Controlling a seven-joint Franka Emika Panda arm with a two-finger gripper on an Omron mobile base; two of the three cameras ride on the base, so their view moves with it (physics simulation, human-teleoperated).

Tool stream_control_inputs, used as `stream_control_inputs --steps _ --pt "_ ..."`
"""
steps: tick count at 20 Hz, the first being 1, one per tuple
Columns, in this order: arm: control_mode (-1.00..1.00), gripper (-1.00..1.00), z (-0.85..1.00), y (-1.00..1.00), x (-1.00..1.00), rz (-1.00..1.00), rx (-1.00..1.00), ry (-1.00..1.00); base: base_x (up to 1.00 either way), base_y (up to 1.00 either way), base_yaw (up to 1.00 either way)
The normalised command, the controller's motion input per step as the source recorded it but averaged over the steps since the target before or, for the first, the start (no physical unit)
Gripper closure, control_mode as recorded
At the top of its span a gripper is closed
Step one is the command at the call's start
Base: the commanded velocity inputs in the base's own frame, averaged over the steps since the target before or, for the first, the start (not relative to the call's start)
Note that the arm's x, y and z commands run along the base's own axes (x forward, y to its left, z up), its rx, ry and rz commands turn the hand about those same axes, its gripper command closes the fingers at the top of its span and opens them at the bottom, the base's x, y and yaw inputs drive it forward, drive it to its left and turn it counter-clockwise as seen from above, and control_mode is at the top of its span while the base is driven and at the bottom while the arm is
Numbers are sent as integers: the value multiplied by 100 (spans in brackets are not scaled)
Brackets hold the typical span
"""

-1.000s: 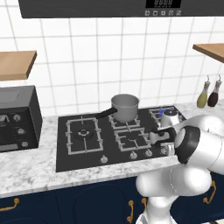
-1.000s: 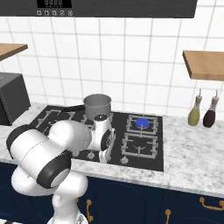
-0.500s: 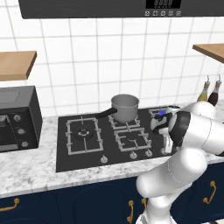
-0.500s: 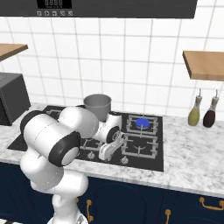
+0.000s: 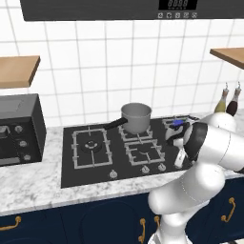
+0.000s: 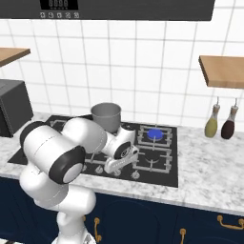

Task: Turn off the rear right burner of the stove.

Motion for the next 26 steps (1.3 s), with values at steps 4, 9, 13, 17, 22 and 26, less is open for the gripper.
stream_control_inputs --steps 4,9,13,17,22,26 --pt "-100 100 -84 64 -11 -64 0 -14 0 0 0" --pt "-100 100 -83 53 -9 -71 0 -3 0 0 0" --pt "-100 100 -90 47 -2 -78 -1 2 0 0 0" --pt "-100 100 -83 42 0 -78 -6 6 0 0 0" --pt "-100 100 -93 29 0 -82 -7 10 0 0 0" --pt "-100 100 -91 27 0 -82 -8 9 0 0 0"
